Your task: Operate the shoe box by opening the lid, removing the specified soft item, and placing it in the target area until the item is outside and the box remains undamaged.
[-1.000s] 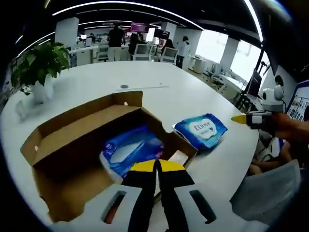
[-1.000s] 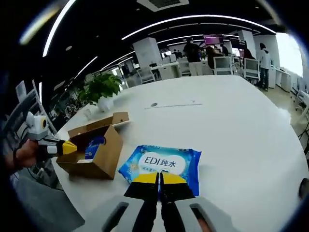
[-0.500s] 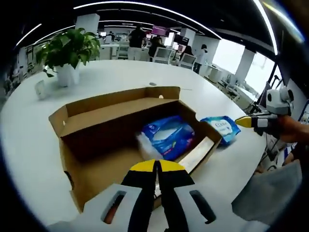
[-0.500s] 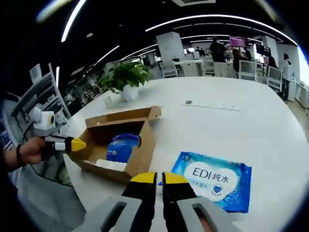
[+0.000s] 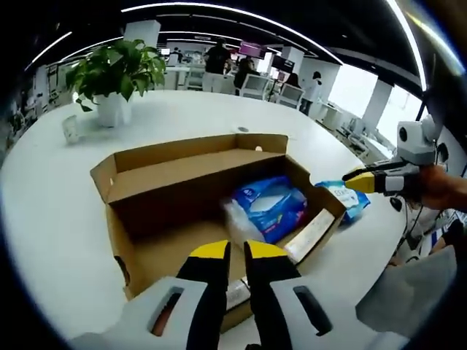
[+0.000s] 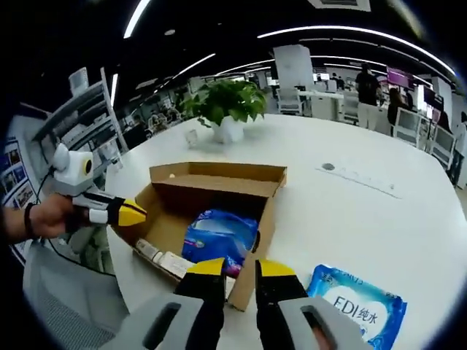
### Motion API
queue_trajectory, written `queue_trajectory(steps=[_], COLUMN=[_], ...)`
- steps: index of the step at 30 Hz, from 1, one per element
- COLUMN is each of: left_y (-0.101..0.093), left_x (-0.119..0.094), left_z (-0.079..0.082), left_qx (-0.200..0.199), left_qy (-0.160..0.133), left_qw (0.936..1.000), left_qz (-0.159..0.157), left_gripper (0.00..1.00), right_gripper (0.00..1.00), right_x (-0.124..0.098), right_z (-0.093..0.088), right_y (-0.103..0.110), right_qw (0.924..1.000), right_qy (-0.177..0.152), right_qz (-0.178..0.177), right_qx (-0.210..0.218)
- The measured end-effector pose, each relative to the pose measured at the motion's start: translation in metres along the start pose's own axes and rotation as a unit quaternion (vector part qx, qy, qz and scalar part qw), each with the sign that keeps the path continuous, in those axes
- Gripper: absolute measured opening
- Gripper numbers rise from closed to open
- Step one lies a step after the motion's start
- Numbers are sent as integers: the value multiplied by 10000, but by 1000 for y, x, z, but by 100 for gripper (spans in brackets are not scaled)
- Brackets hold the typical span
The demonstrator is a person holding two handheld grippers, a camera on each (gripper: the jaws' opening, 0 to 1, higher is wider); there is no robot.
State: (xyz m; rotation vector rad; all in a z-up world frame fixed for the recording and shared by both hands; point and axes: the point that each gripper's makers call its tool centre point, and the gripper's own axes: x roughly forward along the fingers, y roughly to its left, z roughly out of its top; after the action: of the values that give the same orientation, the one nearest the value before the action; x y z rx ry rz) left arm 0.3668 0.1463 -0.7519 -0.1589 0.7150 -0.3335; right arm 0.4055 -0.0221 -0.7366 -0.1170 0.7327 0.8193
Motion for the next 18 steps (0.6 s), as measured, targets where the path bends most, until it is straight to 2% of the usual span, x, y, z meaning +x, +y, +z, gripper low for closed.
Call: queue_trajectory(steps=[6, 10, 12, 16, 18], left_y=[0, 1, 1, 5, 5], left_x=[2, 3, 3, 4, 6], left_z=[-4, -5, -6, -9, -11], left_qx=[19, 33, 36, -14, -69], left_qy=[34, 33, 41, 8, 24], left_qw=[10000, 10000, 10000, 10000, 9999], left_qz=[-3, 29, 43, 95, 97], left_gripper=[12, 14, 16, 18, 19], right_gripper=[24, 28, 32, 36, 39], right_x=[21, 34, 41, 51, 56], right_z=[5, 12, 13, 16, 17], right_y=[17, 16, 17, 21, 20], right_qw=[9982, 9949, 9908, 9850, 9788], right_qy=[270, 426, 572, 759, 923], right_qz=[232, 296, 346, 420, 450], right_qx=[-483, -861, -1180, -1494, -1774])
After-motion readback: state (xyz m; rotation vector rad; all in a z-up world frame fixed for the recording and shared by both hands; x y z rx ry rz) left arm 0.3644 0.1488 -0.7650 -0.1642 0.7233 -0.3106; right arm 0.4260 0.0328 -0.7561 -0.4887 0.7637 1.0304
